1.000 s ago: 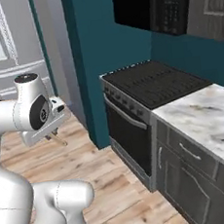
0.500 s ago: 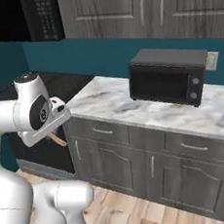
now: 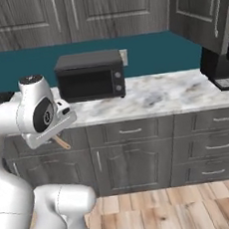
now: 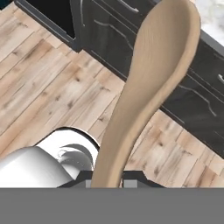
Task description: Organize the utensils by type. Pick up the wooden spoons from the counter and place them in the open cabinet. Then pick up the metallic utensils from the counter and place them in the open drawer.
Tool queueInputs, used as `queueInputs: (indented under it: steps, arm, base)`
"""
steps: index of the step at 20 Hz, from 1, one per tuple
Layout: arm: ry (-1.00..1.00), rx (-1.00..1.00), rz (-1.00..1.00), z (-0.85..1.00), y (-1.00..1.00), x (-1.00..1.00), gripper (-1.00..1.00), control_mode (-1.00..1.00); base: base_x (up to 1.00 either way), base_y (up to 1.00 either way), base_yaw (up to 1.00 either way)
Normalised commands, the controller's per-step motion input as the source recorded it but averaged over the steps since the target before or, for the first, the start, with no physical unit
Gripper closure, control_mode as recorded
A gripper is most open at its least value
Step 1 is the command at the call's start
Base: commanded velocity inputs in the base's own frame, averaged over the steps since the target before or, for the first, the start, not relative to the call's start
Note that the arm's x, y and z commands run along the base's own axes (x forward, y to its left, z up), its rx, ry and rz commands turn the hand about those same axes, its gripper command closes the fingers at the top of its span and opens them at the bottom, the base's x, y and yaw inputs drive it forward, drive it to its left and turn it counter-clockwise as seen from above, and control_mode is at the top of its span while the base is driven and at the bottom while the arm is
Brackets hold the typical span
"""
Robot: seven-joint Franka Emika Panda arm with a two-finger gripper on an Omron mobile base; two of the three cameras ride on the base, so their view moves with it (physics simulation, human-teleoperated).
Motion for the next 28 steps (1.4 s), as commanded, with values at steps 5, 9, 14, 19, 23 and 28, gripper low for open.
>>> queueInputs:
  steps: [5,9,14,19,23,28]
  arm:
    - [0.0,0.0,0.0,0.0,0.0,0.0,1.0,1.0]
    - [0.0,0.0,0.0,0.0,0.0,0.0,1.0,1.0]
    - [0.0,0.0,0.0,0.0,0.0,0.0,1.0,1.0]
    - [0.0,0.0,0.0,0.0,0.0,0.0,1.0,1.0]
    - [0.0,0.0,0.0,0.0,0.0,0.0,1.0,1.0]
    - [0.0,0.0,0.0,0.0,0.0,0.0,1.0,1.0]
  base:
    - [0.08,-0.32,-0.26]
    - [0.03,-0.6,-0.04]
    - [0.06,-0.83,0.0]
    - [0.05,-0.97,0.0]
    - [-0.14,-0.96,-0.08]
    - [-0.21,-0.86,-0.18]
